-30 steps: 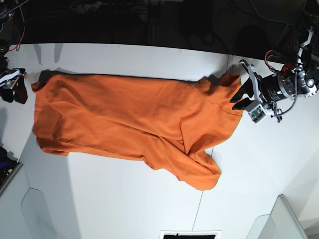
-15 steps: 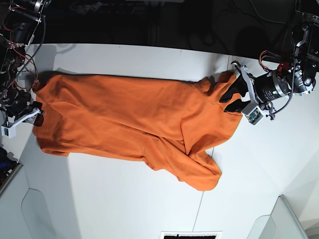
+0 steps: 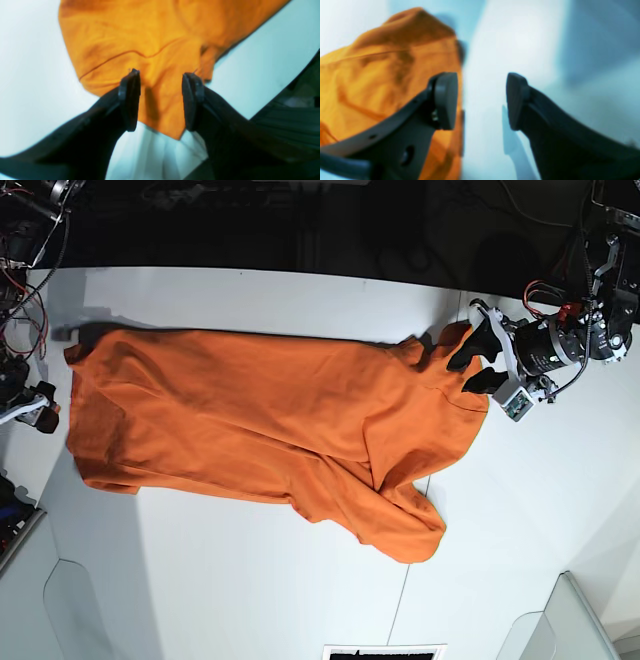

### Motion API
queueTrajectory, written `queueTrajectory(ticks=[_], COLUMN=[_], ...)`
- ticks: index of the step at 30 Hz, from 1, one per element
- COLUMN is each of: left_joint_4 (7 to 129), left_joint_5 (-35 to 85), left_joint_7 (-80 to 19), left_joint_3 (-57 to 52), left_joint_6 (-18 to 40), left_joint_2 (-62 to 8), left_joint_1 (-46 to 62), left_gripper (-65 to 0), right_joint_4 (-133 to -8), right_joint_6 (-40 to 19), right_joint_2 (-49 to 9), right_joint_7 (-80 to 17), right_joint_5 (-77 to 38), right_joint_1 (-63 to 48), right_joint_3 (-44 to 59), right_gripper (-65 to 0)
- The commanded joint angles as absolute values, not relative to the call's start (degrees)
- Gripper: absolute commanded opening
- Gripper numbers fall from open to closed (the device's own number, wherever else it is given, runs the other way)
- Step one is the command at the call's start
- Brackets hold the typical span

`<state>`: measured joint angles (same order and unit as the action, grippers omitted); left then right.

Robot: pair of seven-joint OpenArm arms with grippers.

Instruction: Layout the t-shirt on the table in an organized manner, then fold the t-shirt properly

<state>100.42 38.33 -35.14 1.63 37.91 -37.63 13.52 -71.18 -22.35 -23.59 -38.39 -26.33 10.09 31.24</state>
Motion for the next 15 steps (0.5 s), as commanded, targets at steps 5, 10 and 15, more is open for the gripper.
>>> queueTrajectory(ticks=[5, 10, 15], left_joint_4=[101.1, 101.1, 97.0], left_joint_5=[35.8, 30.4, 29.4], left_joint_7=[-30.9, -26.0, -25.5], left_joint_3=[1.1, 1.1, 1.2], left_joint_6=[39.2, 31.1, 28.9], left_joint_2=[-35.0, -34.8, -34.1], left_joint_1=[12.9, 11.3, 5.5], left_gripper=[-35.2, -35.3, -35.4], right_joint_4=[-70.3, -70.3, -70.2], right_joint_6=[-22.9, -22.9, -22.9], right_joint_2=[-24.6, -24.2, -22.0], right_joint_7=[-35.3, -35.0, -35.1], right_joint_5=[-25.5, -24.3, -19.1], right_joint_1=[14.9, 18.7, 19.5], right_joint_3=[23.9, 18.3, 14.0], right_gripper=[-34.7, -46.3, -63.6])
